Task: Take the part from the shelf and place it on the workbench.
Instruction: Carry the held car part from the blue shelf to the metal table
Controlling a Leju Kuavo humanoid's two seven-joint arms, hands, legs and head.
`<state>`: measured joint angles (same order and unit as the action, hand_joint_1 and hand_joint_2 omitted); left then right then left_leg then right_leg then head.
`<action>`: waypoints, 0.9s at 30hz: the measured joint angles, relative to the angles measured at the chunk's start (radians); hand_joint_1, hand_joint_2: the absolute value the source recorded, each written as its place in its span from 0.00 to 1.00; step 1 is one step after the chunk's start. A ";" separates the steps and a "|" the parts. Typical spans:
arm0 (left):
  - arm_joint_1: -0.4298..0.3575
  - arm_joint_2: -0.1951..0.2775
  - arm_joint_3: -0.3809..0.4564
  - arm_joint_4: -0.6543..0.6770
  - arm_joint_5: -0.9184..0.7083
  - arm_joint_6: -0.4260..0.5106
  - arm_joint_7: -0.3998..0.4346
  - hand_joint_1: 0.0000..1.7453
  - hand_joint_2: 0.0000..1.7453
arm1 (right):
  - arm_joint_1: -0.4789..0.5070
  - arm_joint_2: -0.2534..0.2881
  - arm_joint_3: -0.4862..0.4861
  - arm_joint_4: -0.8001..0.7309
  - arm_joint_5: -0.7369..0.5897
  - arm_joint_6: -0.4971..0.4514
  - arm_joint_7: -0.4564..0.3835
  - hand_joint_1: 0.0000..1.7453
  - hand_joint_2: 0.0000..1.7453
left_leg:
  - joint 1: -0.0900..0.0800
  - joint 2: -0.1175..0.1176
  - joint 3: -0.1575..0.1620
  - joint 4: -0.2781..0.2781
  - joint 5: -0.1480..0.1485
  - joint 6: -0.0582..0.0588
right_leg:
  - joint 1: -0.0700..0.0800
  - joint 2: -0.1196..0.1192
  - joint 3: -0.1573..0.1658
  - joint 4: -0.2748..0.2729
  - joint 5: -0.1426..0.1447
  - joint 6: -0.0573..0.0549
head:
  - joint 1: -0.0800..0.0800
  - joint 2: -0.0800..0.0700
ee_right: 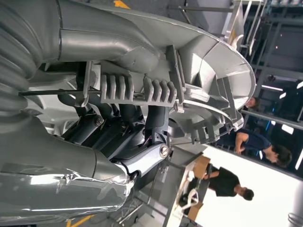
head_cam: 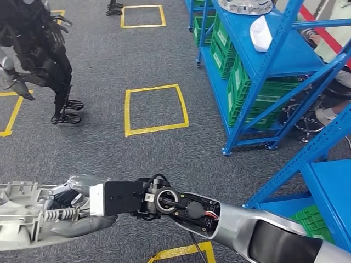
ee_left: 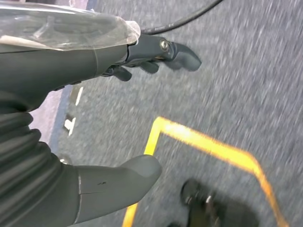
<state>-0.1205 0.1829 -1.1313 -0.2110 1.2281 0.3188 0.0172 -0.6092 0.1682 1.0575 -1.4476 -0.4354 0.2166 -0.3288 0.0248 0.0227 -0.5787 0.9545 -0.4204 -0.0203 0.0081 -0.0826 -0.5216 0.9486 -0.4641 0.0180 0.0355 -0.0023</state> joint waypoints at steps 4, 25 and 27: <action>-0.002 0.055 0.007 0.001 0.009 0.010 -0.021 0.00 1.00 | 0.001 -0.001 -0.002 -0.002 0.000 0.007 -0.002 0.97 1.00 | 0.001 -0.028 0.001 -0.001 0.003 0.018 | -0.008 0.066 -0.067 0.164 -0.096 0.015 | 0.016 0.000; 0.008 0.099 0.080 0.000 0.126 -0.138 -0.126 0.00 1.00 | 0.005 -0.001 -0.001 0.001 -0.003 0.035 -0.007 0.97 1.00 | 0.002 -0.009 -0.066 0.142 -0.046 -0.032 | -0.007 0.032 -0.004 -0.019 0.027 -0.029 | -0.010 0.000; 0.006 0.098 0.102 0.000 0.139 -0.182 -0.162 0.00 1.00 | 0.005 -0.001 -0.001 0.001 -0.003 0.039 -0.008 0.97 1.00 | -0.003 0.016 0.001 0.018 -0.004 -0.024 | -0.002 0.017 -0.005 -0.011 0.019 -0.021 | -0.010 0.000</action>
<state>-0.1144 0.2809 -1.0292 -0.2109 1.3673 0.1366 -0.1445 -0.6046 0.1673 1.0561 -1.4469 -0.4383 0.2551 -0.3370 0.0221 0.0387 -0.5780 0.9721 -0.4246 -0.0441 0.0062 -0.0658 -0.5264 0.9380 -0.4452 -0.0026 0.0250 -0.0023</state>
